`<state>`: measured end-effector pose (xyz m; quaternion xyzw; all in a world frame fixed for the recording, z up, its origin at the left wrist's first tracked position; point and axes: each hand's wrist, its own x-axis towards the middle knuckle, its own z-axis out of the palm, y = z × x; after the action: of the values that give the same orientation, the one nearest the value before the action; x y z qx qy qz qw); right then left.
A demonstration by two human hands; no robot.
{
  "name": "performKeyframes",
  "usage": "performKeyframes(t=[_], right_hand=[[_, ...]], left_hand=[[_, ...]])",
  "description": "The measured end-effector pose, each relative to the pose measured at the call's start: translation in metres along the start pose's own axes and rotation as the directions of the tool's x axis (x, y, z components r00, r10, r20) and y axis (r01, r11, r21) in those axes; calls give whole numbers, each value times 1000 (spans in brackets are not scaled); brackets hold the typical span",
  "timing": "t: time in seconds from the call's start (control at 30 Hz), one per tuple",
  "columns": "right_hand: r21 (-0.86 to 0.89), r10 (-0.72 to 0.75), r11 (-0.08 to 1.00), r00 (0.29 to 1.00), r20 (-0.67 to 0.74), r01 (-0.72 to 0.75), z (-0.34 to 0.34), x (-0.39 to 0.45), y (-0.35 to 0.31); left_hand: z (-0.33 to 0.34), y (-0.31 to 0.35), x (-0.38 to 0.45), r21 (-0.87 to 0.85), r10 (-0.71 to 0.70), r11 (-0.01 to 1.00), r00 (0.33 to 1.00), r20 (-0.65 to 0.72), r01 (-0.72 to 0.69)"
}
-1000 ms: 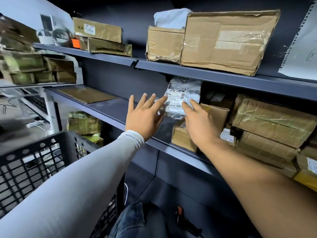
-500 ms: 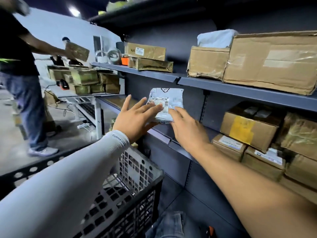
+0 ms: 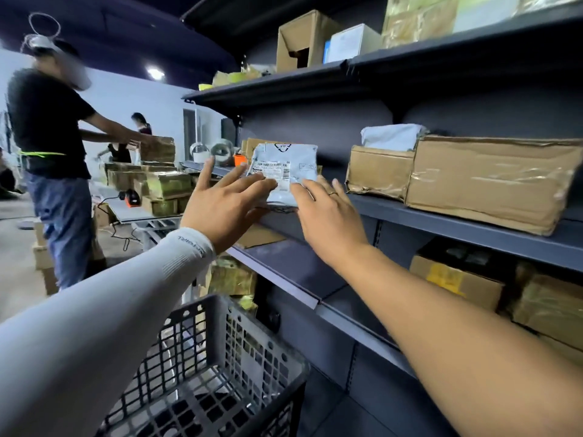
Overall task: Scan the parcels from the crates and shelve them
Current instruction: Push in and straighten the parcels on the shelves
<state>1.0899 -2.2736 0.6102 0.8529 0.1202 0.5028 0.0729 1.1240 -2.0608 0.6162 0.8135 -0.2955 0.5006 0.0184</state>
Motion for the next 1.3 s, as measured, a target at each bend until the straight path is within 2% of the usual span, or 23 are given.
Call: performKeyframes(t=[0.17, 0.33, 0.7, 0.83, 1.1, 1.3], right_hand=[[-214, -36, 976, 999, 30, 42, -25, 15, 45], [-255, 57, 967, 990, 127, -23, -46, 30, 85], [-439, 230, 892, 942, 243, -104, -80, 69, 133], [-459, 275, 877, 931, 239, -142, -76, 80, 148], [-427, 315, 873, 940, 128, -234, -57, 94, 177], [-504, 246, 859, 938, 245, -94, -37, 92, 191]], left_hand=[[12, 19, 45, -37, 30, 999, 998, -47, -32], [31, 45, 96, -104, 29, 994, 990, -137, -44], [63, 77, 183, -332, -46, 943, 987, -154, -8], [81, 88, 206, -355, -85, 935, 979, -184, 15], [119, 108, 241, -353, -175, 932, 952, -252, 78], [144, 118, 264, -461, -347, 864, 904, -251, 203]])
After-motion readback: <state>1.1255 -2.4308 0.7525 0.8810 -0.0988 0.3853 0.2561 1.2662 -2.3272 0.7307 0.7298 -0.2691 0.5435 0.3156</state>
